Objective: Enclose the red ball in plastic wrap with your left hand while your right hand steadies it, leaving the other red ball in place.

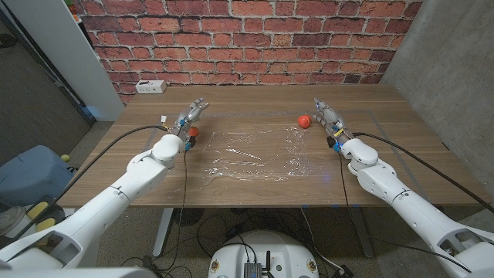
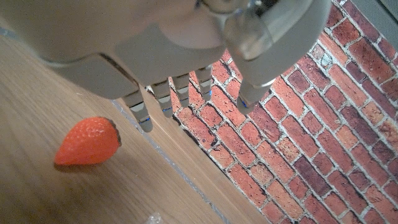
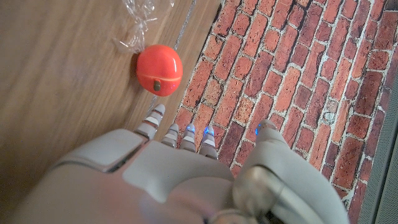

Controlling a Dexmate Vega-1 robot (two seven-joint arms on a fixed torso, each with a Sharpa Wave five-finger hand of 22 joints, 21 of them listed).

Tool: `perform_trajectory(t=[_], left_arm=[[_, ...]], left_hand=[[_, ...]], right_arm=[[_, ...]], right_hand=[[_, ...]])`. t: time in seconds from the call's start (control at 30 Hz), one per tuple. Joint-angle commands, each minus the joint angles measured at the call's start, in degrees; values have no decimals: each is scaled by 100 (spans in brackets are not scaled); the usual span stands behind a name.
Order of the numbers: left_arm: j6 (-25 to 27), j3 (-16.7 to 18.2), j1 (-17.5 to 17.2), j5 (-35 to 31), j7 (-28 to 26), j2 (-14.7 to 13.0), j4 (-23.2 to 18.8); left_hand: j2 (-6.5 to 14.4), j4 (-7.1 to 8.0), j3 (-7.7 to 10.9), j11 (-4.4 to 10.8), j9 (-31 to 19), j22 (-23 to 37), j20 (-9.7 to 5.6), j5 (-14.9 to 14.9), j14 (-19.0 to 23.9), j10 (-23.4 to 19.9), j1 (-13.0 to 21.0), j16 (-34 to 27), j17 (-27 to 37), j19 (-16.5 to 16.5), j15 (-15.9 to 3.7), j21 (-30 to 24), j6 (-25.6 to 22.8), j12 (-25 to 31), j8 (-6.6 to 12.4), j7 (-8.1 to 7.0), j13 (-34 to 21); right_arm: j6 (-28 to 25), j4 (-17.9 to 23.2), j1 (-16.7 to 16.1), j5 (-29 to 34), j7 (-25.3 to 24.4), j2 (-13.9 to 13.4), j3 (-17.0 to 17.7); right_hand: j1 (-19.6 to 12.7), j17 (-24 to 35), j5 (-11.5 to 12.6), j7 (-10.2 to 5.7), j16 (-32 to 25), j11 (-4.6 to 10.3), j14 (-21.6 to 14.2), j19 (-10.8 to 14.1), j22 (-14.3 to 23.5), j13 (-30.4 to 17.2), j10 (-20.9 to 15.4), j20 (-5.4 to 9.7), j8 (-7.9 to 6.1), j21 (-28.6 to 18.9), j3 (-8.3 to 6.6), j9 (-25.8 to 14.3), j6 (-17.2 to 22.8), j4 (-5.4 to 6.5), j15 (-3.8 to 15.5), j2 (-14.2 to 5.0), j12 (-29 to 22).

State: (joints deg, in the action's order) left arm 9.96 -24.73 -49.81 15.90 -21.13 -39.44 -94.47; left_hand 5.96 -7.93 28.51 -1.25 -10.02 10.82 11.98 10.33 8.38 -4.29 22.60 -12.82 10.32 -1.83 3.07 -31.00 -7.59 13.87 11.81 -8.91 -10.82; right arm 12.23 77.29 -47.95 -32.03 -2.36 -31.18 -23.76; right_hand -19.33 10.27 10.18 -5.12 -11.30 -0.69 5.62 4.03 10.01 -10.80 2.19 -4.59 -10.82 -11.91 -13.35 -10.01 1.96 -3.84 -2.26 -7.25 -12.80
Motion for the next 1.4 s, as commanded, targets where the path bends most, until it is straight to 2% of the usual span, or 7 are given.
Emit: perform_trajectory(t=[0.03,0.23,0.37,0.57,0.83,1.27,1.4], left_arm=[[2387,-275,251,-763,-771,-163,-876],[3533,-576,570,-1020,-779,-159,-1081],[4215,-825,860,-1131,-596,-196,-1154],[4930,-1281,1340,-1262,-172,-326,-1162],[5655,-1848,1900,-1409,253,-383,-1104],[6937,-2953,3110,-1346,1090,-401,-854],[7003,-3188,3343,-1166,1047,-411,-760]], left_hand=[[-51,-112,34,-31,-31,25,24,-34,220,-232,150,-69,35,-127,-59,-64,-219,88,55,-20,-36],[-246,-239,32,85,-38,24,6,-36,451,-465,462,-96,49,-450,-225,-128,-470,123,58,-127,-59],[-363,-246,6,65,-42,20,-6,-30,566,-550,653,-111,61,-706,-250,-187,-637,122,64,-146,-70],[-435,-274,24,60,-44,13,-24,-10,611,-575,917,-105,69,-933,-256,-238,-689,103,44,-228,-78],[-535,-238,-20,81,-50,7,-241,-6,903,-934,1401,-198,107,-1436,-338,-364,-1062,181,86,-313,-96],[-497,-179,-100,59,-56,8,-306,-22,1195,-1236,1751,-333,163,-1838,-414,-473,-1493,238,127,-145,-110],[-472,-165,-112,62,-57,8,-327,-27,1220,-1256,1775,-351,176,-1864,-412,-478,-1547,239,131,-122,-113]], right_arm=[[-55,-36,59,76,-25,0,-44],[-61,-103,102,64,-18,41,-53],[-63,-143,127,63,-17,61,-58],[-48,-212,154,55,4,87,-64],[7,-311,183,50,32,120,-67],[79,-502,218,-48,110,202,-40],[105,-555,225,-91,138,227,-25]], right_hand=[[-80,27,20,-14,-58,12,-32,30,27,-25,-30,14,-28,-26,-19,-30,48,-35,21,-5,-26],[-76,33,17,-12,-60,15,-44,38,28,-27,-46,42,-25,-25,-19,-30,54,-41,16,-9,-20],[-71,37,16,-10,-62,5,-53,43,28,-28,-73,63,-23,-25,-19,-31,58,-44,19,-11,-24],[-66,42,14,-3,-67,-5,-71,46,29,-30,-92,81,-22,-21,-21,-31,67,-48,33,-19,-19],[-55,49,11,-2,-68,-32,-81,53,29,-33,-134,120,-18,-20,-19,-32,73,-51,31,-22,-21],[-32,59,6,-13,-70,-68,-101,59,30,-39,-188,165,-11,-14,-17,-33,81,-56,33,-31,-15],[-18,63,2,-27,-71,-41,-107,60,30,-41,-209,193,-9,-11,-13,-33,82,-54,38,-35,-11]])
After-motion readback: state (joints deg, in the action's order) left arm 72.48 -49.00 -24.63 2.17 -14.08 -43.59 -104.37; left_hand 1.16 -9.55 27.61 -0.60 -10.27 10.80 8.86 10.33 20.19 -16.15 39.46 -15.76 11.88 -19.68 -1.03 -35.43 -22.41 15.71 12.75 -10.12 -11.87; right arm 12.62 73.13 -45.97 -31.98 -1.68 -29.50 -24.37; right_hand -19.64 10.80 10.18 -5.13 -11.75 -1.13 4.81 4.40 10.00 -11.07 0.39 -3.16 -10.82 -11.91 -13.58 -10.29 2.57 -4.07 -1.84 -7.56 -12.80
